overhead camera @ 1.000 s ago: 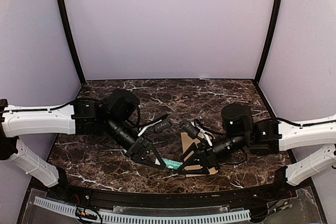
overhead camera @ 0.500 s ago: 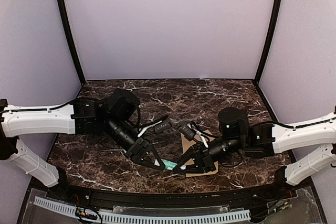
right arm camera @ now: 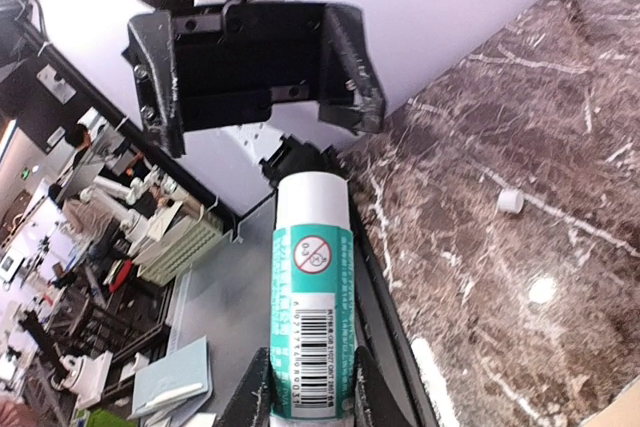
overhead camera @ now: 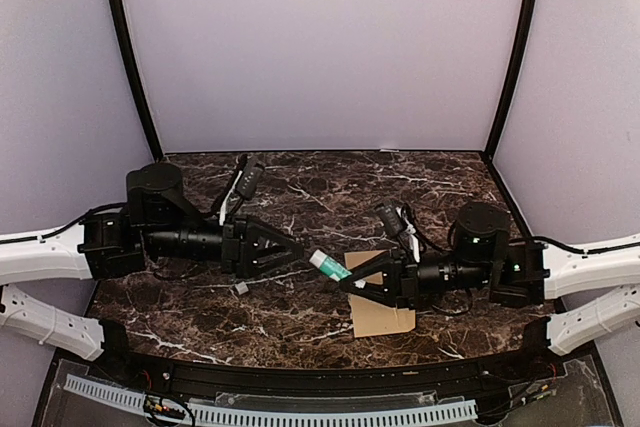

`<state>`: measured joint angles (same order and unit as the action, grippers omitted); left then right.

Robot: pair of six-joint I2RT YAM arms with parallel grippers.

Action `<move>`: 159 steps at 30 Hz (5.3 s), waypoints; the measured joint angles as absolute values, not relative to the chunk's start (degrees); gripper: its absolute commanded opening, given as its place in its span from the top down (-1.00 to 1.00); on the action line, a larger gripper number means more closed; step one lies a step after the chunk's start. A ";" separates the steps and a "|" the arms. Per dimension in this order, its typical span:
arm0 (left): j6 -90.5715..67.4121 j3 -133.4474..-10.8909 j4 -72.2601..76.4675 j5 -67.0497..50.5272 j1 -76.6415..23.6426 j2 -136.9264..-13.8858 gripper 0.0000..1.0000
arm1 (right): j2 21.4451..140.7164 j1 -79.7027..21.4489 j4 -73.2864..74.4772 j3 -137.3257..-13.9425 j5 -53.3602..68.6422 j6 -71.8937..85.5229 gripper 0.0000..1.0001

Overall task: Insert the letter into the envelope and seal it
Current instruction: Unscrew the solid glue.

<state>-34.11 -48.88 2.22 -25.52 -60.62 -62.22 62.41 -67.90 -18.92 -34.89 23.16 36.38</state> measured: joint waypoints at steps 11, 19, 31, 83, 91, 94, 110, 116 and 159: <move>-43.53 -41.12 27.73 -5.74 -66.32 -60.66 -0.52 | 64.53 -69.25 -29.82 -34.48 8.05 37.04 0.84; -45.78 -43.13 28.71 -0.93 -67.79 -68.51 -0.52 | 65.56 -69.84 -33.15 -34.48 5.19 36.69 0.84; -49.56 -43.90 38.22 -2.81 -68.29 -73.01 -0.07 | 66.67 -69.89 -35.57 -34.48 2.96 36.51 0.84; -51.79 -45.17 29.17 1.48 -68.90 -74.43 1.00 | 59.27 -76.44 -7.40 -37.82 -11.92 33.08 -0.24; -52.27 -46.17 27.00 1.39 -68.90 -74.50 1.00 | 66.50 -78.83 -5.87 -42.50 -16.84 32.88 -0.09; -52.53 -46.37 26.81 1.08 -68.90 -74.83 1.00 | 67.59 -79.05 -6.46 -42.87 -17.80 33.19 0.00; -53.17 -46.63 27.07 -1.58 -68.90 -75.26 1.00 | 67.64 -79.50 -9.98 -42.39 -16.45 33.15 0.96; -50.65 -46.57 29.32 -6.42 -69.01 -74.89 1.00 | 64.03 -79.42 -16.69 -37.89 -11.25 33.89 1.00; -47.75 -45.10 13.08 -0.32 -68.90 -66.50 1.00 | 64.99 -80.25 -6.35 -42.41 -10.68 32.67 0.03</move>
